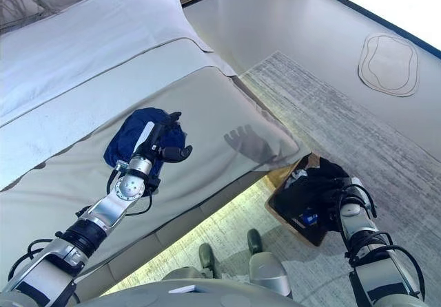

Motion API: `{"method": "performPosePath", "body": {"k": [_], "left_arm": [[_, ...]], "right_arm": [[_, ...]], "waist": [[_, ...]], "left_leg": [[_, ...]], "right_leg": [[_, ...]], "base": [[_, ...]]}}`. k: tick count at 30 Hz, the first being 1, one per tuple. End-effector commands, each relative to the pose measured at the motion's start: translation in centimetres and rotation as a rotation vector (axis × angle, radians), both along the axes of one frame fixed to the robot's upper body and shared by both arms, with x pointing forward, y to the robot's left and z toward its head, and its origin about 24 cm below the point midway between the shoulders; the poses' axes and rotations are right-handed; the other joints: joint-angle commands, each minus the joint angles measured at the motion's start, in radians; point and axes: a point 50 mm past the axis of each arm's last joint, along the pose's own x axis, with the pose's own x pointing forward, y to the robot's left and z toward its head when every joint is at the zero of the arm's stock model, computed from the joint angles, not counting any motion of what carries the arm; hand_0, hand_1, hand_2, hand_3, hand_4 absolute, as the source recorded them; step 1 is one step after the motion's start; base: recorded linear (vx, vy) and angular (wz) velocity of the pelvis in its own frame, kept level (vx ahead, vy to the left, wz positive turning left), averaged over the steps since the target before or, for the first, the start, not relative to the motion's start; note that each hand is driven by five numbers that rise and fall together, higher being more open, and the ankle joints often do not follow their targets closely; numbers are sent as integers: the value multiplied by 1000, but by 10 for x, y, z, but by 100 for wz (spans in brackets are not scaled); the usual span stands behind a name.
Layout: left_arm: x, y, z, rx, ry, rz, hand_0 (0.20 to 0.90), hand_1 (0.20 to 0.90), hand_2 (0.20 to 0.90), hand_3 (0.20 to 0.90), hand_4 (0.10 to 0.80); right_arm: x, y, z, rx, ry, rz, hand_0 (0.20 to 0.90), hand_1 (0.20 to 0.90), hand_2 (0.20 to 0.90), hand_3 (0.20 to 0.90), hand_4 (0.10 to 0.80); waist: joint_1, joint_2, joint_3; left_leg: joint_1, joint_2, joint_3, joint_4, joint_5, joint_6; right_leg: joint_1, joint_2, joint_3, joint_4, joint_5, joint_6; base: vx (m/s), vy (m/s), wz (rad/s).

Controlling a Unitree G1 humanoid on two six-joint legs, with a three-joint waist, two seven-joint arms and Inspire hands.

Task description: Pick up the clothes from the bed and place them into the basket

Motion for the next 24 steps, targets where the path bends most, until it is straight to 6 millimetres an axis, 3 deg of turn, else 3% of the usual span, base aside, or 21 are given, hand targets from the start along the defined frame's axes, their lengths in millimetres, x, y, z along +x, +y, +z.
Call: {"method": "performPosePath", "body": {"k": [1,11,19,24], "left_arm": [[14,-18,39,-36,-199,-96,900,900,900,900,800],[10,-16,36,-30,-191,-105,900,900,900,900,800],[8,-17,34,-37,-187,-92,900,900,900,900,800],[8,-15,32,-46,-182,-73,900,900,900,900,800]], "right_arm": [[15,-16,22,-112,-45,20,900,900,900,900,800],[-5,-26,10,-124,10,-46,900,900,900,900,800],[-13,-38,14,-176,23,-67,900,900,900,900,800],[-5,-46,29,-218,-34,-94,900,900,900,900,800]], "waist": [[29,4,-43],[32,-2,-56],[30,-12,-61],[38,-19,-64]], "left_leg": [[19,-43,-48,9,-86,34],[30,-36,-54,7,-85,33],[39,-29,-56,8,-83,30],[42,-26,-66,7,-80,25]], "right_leg": [[-7,0,-55,5,16,26],[7,0,-57,5,12,26],[19,6,-58,9,7,22],[28,4,-71,6,6,19]], "base": [[45,-4,4],[37,-2,4],[8,3,0],[0,0,0]]}}
